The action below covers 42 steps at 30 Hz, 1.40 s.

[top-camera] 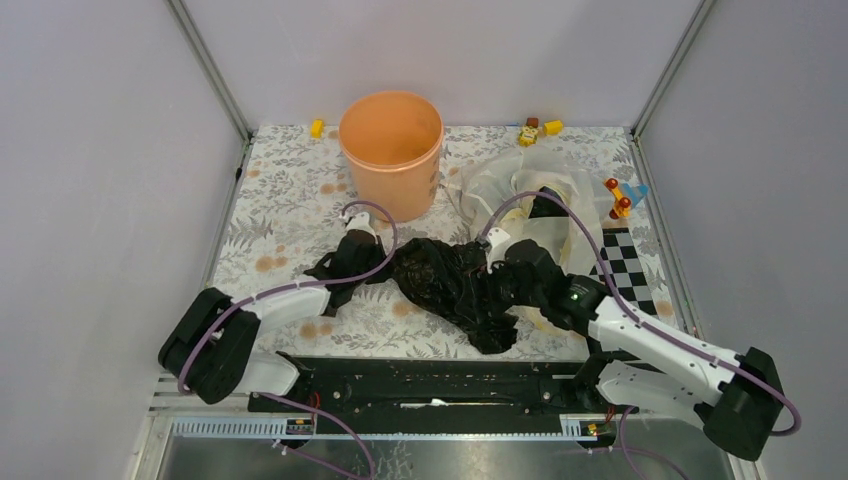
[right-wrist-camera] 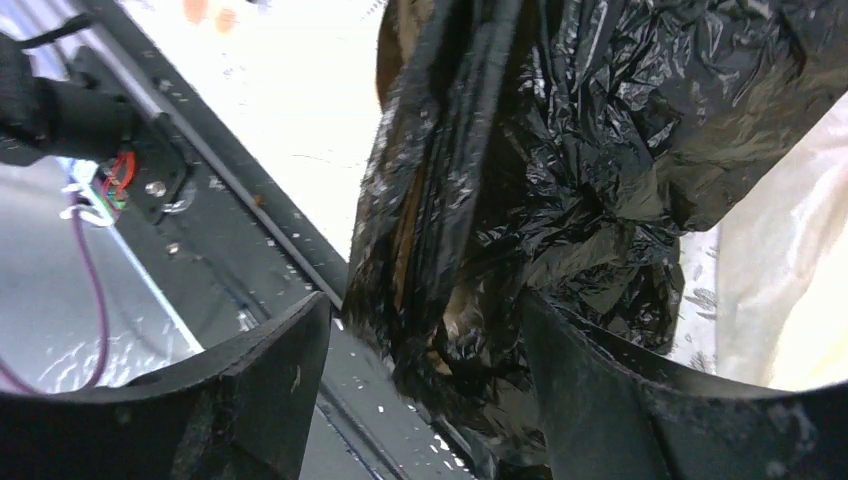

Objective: Put the trash bags into the trash bin

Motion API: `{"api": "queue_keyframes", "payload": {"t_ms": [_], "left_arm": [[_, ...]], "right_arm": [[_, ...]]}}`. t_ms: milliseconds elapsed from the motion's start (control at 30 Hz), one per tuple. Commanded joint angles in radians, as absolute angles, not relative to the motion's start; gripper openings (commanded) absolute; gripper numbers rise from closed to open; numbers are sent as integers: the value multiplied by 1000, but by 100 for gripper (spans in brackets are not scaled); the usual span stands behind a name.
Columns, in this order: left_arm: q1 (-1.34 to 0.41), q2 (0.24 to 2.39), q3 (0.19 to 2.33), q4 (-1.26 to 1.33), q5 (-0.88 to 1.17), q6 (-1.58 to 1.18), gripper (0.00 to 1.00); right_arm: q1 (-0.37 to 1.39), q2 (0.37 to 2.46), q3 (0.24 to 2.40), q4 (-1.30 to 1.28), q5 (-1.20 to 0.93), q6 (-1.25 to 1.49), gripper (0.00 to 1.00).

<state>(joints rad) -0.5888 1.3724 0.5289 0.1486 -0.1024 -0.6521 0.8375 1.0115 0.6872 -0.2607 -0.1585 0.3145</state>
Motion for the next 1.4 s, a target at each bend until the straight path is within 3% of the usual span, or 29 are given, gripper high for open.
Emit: {"api": "queue_keyframes", "payload": {"t_ms": [0,233,433,500,667,1000,1200,1367], "left_arm": [[-542,1302,554,150,-134,-648,0],[-529,1256,575,149,-103,-638,0],[-530,1231,575,147,-73,-636,0],[-528,1220,578,139,-72,-634,0],[-528,1141,597,74,-106,-634,0],[-525,939,678,-117,-258,-633,0],[-517,816,666,-176,-396,-669,0],[-515,805,637,-140,-341,-673,0]], "right_arm": [[836,931,706,-229,-276,346,73],[836,940,741,-224,-268,372,39],[836,990,750,-183,-335,396,34],[836,999,753,-176,-338,402,22],[835,1037,878,-407,115,373,2],[836,1210,1152,-689,1032,393,0],[836,1224,1141,-690,1116,380,0],[810,1232,1112,-713,1115,467,4]]}}
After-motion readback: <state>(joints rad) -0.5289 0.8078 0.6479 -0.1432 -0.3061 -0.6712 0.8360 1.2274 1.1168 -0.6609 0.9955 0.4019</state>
